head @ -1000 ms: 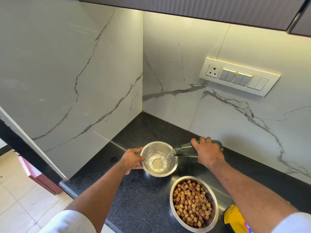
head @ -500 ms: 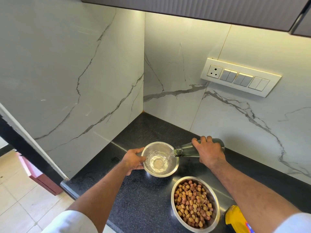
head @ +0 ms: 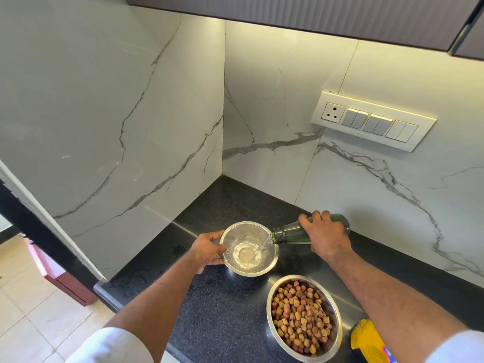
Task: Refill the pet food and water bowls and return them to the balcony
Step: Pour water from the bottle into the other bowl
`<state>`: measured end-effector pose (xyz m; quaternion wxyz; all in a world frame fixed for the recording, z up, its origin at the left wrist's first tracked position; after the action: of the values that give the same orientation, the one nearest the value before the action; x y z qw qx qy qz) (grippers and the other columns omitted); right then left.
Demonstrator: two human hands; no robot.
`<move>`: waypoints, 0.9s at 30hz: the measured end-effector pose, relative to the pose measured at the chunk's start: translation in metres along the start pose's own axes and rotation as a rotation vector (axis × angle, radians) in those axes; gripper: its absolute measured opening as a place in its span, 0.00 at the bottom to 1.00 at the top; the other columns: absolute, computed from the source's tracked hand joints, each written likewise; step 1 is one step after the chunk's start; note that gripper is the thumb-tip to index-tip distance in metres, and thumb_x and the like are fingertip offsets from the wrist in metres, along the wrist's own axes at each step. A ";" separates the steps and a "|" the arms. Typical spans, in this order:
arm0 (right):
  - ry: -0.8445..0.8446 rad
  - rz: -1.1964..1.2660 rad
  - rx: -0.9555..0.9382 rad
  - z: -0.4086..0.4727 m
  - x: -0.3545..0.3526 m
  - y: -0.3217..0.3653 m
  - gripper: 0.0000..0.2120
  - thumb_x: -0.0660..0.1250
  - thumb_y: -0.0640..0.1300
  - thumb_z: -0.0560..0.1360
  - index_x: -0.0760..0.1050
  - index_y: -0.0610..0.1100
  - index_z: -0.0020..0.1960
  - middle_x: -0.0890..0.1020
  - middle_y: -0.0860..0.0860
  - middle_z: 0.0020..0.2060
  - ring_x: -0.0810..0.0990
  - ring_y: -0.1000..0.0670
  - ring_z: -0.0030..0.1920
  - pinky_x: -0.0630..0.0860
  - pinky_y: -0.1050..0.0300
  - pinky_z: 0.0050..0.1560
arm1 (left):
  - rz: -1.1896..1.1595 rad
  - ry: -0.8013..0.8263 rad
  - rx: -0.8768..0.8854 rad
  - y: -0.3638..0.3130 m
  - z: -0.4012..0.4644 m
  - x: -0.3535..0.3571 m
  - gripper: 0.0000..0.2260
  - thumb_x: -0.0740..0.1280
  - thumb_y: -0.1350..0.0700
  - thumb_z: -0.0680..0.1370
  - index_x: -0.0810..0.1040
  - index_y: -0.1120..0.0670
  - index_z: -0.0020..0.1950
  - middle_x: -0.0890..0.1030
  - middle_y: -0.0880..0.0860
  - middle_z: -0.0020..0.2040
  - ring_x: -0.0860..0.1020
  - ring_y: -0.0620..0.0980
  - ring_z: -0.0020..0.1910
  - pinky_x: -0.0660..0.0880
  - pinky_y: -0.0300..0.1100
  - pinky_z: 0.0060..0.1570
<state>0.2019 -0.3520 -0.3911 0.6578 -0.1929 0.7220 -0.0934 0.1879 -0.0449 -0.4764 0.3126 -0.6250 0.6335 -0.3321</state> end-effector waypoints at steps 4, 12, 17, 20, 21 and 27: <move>0.000 -0.005 0.003 0.001 -0.001 0.000 0.41 0.78 0.50 0.71 0.58 0.51 0.77 0.73 0.42 0.67 0.73 0.40 0.68 0.84 0.44 0.52 | 0.000 0.003 0.002 0.000 -0.001 0.000 0.24 0.70 0.70 0.78 0.77 0.54 0.72 0.84 0.55 0.53 0.88 0.50 0.40 0.83 0.45 0.35; 0.001 0.002 0.006 0.000 -0.002 0.001 0.40 0.77 0.49 0.72 0.58 0.51 0.77 0.73 0.42 0.67 0.72 0.40 0.68 0.84 0.44 0.52 | -0.009 0.005 -0.007 0.001 -0.001 -0.001 0.25 0.70 0.70 0.78 0.76 0.54 0.73 0.84 0.55 0.54 0.87 0.51 0.44 0.84 0.46 0.36; -0.004 -0.003 -0.004 -0.001 -0.003 0.001 0.40 0.77 0.48 0.72 0.58 0.51 0.77 0.73 0.42 0.67 0.73 0.40 0.68 0.85 0.45 0.52 | 0.007 0.004 0.000 -0.001 -0.003 -0.001 0.25 0.69 0.70 0.78 0.76 0.54 0.73 0.83 0.55 0.54 0.87 0.53 0.47 0.83 0.43 0.34; -0.007 -0.007 -0.002 -0.001 -0.005 0.001 0.40 0.77 0.48 0.72 0.58 0.51 0.77 0.74 0.42 0.67 0.73 0.40 0.68 0.85 0.45 0.51 | 0.004 0.011 0.000 -0.001 -0.003 -0.001 0.25 0.69 0.70 0.78 0.75 0.54 0.73 0.83 0.56 0.55 0.87 0.53 0.47 0.83 0.43 0.34; -0.006 -0.007 -0.001 -0.001 -0.005 0.001 0.40 0.77 0.49 0.72 0.58 0.51 0.77 0.74 0.42 0.67 0.73 0.40 0.68 0.84 0.44 0.52 | 0.004 0.013 0.000 -0.001 -0.003 -0.001 0.25 0.69 0.70 0.78 0.75 0.54 0.73 0.84 0.56 0.55 0.87 0.53 0.47 0.83 0.43 0.35; -0.009 -0.016 0.000 0.000 -0.006 0.003 0.41 0.78 0.49 0.72 0.59 0.51 0.77 0.74 0.42 0.67 0.73 0.40 0.68 0.84 0.44 0.51 | -0.007 0.023 -0.005 -0.001 -0.003 -0.001 0.24 0.69 0.70 0.78 0.76 0.55 0.73 0.84 0.57 0.54 0.87 0.51 0.43 0.84 0.43 0.35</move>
<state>0.2022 -0.3471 -0.3867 0.6601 -0.1991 0.7176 -0.0978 0.1863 -0.0436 -0.4736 0.3026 -0.6240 0.6357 -0.3391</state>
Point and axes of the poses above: each hand's wrist, its own z-axis towards the middle knuckle, its own x-axis out of the palm, y = z × x, the point moved 4 cm from there along z, towards the middle knuckle
